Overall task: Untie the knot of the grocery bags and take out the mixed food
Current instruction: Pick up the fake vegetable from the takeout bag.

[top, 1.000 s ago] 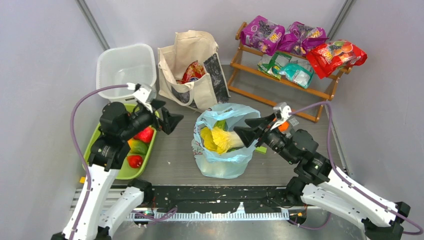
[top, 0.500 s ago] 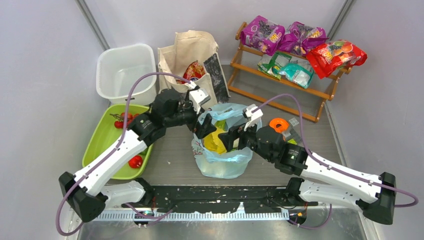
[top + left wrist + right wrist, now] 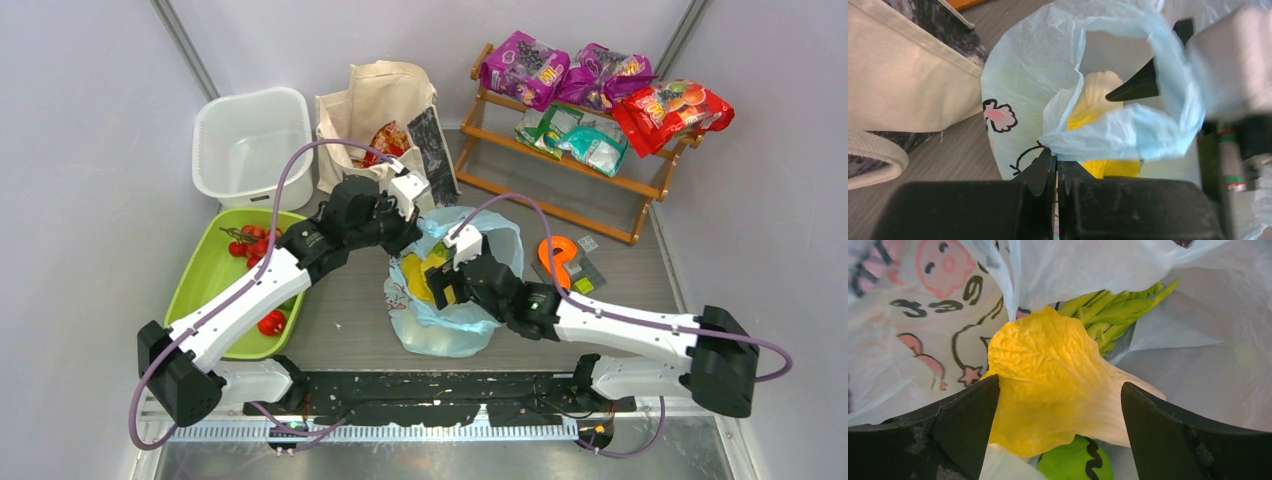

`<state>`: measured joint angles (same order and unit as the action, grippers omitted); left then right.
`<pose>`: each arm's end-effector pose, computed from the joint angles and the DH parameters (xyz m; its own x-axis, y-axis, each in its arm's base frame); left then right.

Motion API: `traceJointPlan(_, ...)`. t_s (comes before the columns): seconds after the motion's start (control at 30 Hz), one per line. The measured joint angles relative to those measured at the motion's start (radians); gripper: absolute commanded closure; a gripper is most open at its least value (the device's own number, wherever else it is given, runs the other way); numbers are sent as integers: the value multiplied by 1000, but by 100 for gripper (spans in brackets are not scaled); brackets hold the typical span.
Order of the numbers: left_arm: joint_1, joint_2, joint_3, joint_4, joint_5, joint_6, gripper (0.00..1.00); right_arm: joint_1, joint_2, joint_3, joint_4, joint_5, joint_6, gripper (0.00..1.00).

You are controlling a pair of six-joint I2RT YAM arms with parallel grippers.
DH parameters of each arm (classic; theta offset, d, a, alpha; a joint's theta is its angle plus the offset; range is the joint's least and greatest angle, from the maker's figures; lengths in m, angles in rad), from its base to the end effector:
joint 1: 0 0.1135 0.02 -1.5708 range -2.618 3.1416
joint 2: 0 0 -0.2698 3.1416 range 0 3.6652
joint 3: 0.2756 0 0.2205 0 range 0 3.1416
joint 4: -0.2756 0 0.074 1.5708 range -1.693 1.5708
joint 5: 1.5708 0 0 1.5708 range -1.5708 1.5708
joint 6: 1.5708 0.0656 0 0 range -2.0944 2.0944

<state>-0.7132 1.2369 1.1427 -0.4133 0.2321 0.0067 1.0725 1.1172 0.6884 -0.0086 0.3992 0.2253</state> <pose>0.1935 -0.1874 0.3412 -0.3622 0.3220 -0.8747 0.7912 0.6023 -0.1059 0.1378 0.1999 0.2654 -0.3405 -0.1952 -0.9197 -0.5796 0.8138 0.0419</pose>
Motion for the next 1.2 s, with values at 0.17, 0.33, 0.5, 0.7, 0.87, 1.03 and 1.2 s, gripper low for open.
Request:
traceJointPlan(0.17,0,-7,-6,20,-51,-6,100,-10,116,29,4,-34,-103,2)
traceJointPlan(0.33,0,-29,-19,23,-94,-9,100,-34,168,53,4,-109,-199,3)
traceJointPlan(0.5,0,-41,-20,23,-114,-14,100,-68,244,82,3,-167,-257,2)
traceJointPlan(0.7,0,-48,-21,21,-132,-23,100,-91,315,90,38,-196,-273,35)
traceJointPlan(0.87,0,-56,-31,21,-145,-23,100,-107,317,80,90,-201,-264,83)
traceJointPlan(1.03,0,-57,-37,20,-162,-22,100,-117,284,56,113,-199,-251,95)
traceJointPlan(1.2,0,-61,-40,19,-170,-21,100,-116,129,-2,129,-199,-245,95)
